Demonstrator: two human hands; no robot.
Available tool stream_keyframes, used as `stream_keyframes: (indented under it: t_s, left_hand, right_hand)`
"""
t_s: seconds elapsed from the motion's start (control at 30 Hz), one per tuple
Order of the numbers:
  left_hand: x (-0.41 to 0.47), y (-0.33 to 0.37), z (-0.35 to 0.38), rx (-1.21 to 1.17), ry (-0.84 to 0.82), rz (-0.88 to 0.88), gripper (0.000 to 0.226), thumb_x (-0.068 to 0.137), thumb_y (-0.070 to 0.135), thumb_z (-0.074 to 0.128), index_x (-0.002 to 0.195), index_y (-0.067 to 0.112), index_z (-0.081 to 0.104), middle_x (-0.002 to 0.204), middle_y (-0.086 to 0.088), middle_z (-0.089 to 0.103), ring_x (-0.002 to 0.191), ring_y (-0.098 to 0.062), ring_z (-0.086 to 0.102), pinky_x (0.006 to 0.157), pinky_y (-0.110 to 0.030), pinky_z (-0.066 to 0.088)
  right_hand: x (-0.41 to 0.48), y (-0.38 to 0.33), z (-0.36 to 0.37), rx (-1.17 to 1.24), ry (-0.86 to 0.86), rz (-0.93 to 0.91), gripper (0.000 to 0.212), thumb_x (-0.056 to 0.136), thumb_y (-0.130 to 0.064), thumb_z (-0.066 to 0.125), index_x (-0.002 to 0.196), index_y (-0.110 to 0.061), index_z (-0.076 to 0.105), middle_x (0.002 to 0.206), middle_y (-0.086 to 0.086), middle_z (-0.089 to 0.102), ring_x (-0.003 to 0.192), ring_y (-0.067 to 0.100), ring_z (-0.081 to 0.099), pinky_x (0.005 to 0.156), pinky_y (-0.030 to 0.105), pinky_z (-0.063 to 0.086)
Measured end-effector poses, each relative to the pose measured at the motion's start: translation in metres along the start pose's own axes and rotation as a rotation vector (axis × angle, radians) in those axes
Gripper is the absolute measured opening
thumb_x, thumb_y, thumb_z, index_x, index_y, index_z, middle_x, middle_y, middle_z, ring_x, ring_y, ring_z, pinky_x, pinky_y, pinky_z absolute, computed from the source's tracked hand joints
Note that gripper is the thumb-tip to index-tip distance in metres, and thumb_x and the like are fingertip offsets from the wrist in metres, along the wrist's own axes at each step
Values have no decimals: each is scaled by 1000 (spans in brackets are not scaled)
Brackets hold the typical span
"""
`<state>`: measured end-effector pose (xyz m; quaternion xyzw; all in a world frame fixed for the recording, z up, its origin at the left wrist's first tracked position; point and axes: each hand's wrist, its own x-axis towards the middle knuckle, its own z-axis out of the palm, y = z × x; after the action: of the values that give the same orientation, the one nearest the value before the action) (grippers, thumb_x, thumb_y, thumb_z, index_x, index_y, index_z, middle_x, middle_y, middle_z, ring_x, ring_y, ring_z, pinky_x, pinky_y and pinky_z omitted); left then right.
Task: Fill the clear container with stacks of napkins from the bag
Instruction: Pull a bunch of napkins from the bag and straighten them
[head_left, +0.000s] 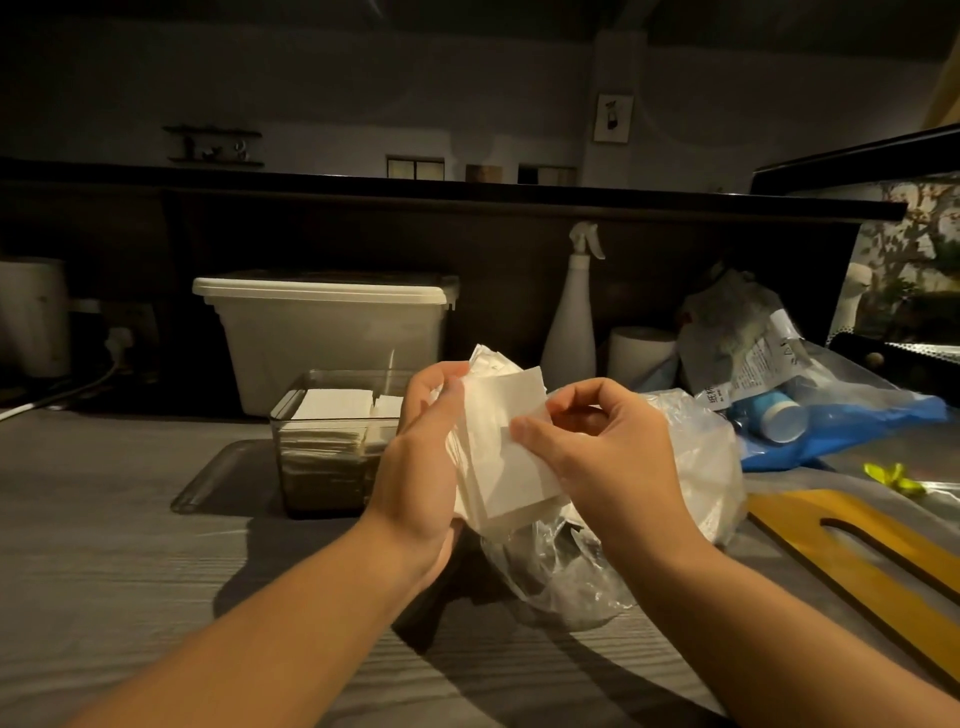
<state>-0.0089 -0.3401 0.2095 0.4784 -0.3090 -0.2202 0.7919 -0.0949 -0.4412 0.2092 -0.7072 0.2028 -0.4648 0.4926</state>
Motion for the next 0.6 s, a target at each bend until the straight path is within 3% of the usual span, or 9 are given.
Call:
stream_keyframes:
  t_s: [0.07, 0.17, 0.27, 0.47, 0.6]
  left_hand:
    - [0, 0, 0, 24, -21, 8, 23, 99, 28, 51, 121, 35, 53, 115, -4, 63, 98, -26, 64, 65, -35, 57]
    - [2, -5, 1, 136, -16, 58, 49, 91, 7, 64, 124, 40, 47, 117, 3, 58, 104, -22, 61, 68, -34, 60]
    - [3, -6, 0, 162, -3, 76, 56, 91, 3, 64, 126, 42, 46, 121, 4, 55, 107, -22, 59, 72, -38, 62]
    - [5, -5, -4, 232, -4, 139, 59, 92, 1, 63, 125, 45, 45, 122, 7, 51, 107, -19, 57, 74, -38, 63]
    - [5, -7, -5, 302, -30, 183, 61, 92, 1, 63, 126, 47, 42, 122, 13, 48, 106, -17, 55, 69, -29, 61]
  right_hand:
    - [0, 0, 0, -28, 1, -16, 26, 74, -22, 87, 87, -22, 65, 91, -7, 70, 84, 13, 69, 74, 36, 63]
    - [1, 1, -1, -86, -2, -63, 27, 74, -24, 87, 88, -25, 64, 90, -9, 68, 85, 12, 67, 74, 36, 63]
    - [2, 1, -3, -106, -35, -76, 31, 73, -26, 88, 93, -24, 64, 93, -8, 68, 86, 12, 67, 73, 34, 63]
    - [5, -2, -5, -185, -116, -18, 45, 76, -32, 85, 111, -26, 57, 101, -13, 61, 87, 4, 61, 56, 10, 52]
    - [3, -2, -4, -139, -127, -20, 46, 77, -26, 84, 113, -27, 55, 106, -12, 62, 90, 6, 62, 62, 13, 56]
